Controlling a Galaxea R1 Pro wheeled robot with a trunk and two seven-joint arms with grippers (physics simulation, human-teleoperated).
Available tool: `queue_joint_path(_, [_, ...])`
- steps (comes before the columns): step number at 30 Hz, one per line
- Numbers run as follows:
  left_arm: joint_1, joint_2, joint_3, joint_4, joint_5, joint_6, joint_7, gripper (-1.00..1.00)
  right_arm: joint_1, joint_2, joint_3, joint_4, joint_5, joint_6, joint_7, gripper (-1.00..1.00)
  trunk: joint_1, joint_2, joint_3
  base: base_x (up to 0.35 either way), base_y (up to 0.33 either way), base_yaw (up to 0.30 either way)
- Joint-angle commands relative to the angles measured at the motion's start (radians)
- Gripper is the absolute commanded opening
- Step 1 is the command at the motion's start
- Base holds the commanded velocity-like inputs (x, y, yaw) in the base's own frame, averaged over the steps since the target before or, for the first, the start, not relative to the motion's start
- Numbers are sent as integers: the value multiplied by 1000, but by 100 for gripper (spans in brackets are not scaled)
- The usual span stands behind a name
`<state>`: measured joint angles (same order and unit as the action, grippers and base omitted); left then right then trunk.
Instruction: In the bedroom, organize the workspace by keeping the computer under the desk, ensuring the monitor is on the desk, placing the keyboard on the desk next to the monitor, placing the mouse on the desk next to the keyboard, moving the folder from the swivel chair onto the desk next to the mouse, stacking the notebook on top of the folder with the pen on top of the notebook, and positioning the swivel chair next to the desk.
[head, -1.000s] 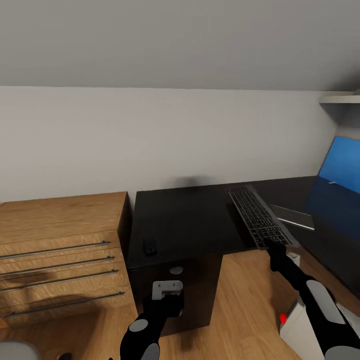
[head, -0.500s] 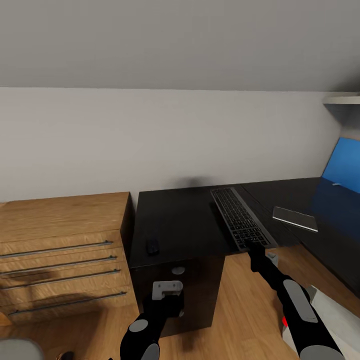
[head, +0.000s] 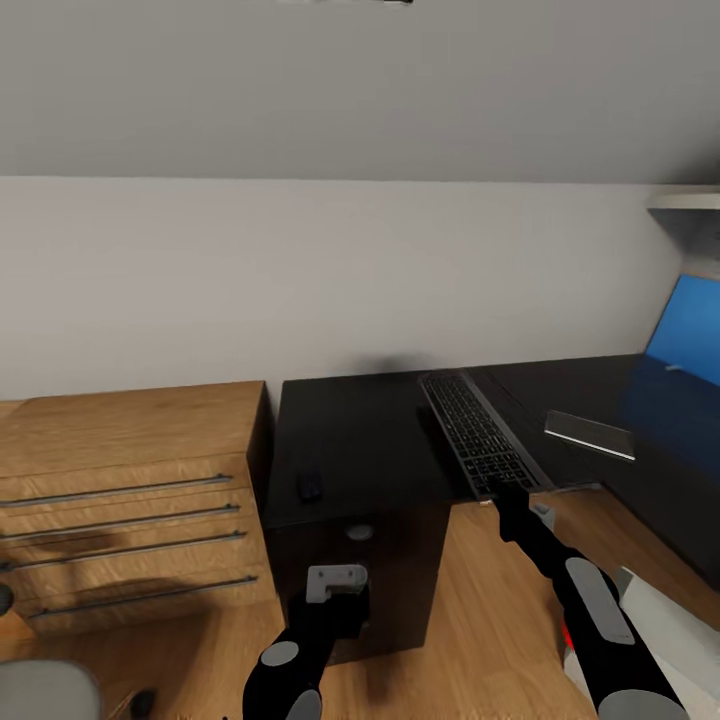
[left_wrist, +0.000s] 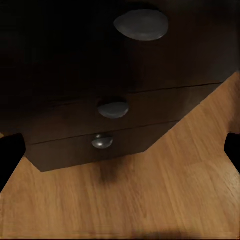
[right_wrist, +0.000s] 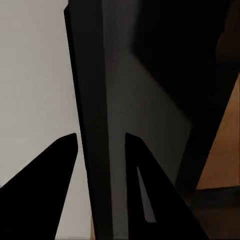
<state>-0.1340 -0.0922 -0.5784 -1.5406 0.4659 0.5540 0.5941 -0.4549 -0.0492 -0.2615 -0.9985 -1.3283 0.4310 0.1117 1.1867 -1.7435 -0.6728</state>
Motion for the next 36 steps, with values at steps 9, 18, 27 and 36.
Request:
queue_joint_path(9, [-1,0,-1,-1,10,1,10,100,-1,8,-1,1,-4,0,-1,-100,-1,-1,3,-309,-137,64])
queue_joint_path(18, [-1,1,-1,-1,11,2,10,100,-1,7,-2,1,-2,4,-2,-100,-1,-1,13,-211,-129,166])
queue_joint_path(27, [-1,2,-2,-1,11,1,9,100,-1,8,-1,1,-5,9,1,-100,-1,-1,15,-13,5,38])
queue_joint_path(36, [-1,2,-1,-1,11,1,9,100,-1,9,-2,10,-8,31,2,-100,-1,-1,15,0,126,0])
